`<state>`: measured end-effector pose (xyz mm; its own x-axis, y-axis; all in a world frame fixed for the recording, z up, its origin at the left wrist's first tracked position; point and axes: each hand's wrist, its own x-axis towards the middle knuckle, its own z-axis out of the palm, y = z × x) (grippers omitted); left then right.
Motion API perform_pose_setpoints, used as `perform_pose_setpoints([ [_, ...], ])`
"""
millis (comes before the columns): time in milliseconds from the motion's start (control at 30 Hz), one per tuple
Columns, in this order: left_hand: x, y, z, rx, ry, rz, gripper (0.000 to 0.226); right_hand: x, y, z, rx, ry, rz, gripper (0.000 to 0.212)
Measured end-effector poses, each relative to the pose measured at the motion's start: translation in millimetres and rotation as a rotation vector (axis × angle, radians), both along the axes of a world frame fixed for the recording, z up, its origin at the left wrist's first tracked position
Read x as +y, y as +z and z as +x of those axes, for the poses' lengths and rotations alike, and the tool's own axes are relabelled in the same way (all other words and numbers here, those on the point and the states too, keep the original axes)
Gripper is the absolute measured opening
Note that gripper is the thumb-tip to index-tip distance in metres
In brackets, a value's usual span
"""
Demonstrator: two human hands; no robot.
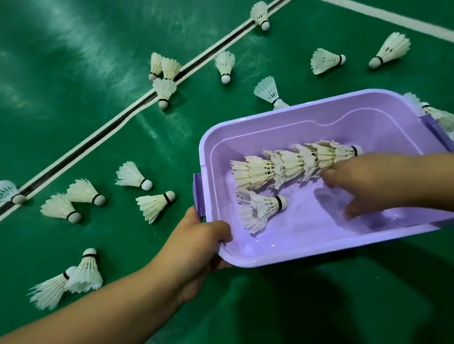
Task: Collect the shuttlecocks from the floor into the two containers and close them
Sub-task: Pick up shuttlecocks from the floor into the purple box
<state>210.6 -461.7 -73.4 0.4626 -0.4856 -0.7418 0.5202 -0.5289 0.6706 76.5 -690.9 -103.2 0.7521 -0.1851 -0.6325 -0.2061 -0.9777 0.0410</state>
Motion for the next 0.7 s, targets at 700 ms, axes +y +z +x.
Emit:
perform_pose_setpoints([
  [700,-0.7,-7.0,2.1,-0.123,0.009,-0.023,0.061,-10.8,-46.0,-11.9,-0.397,-0.405,-0.157,0.049],
])
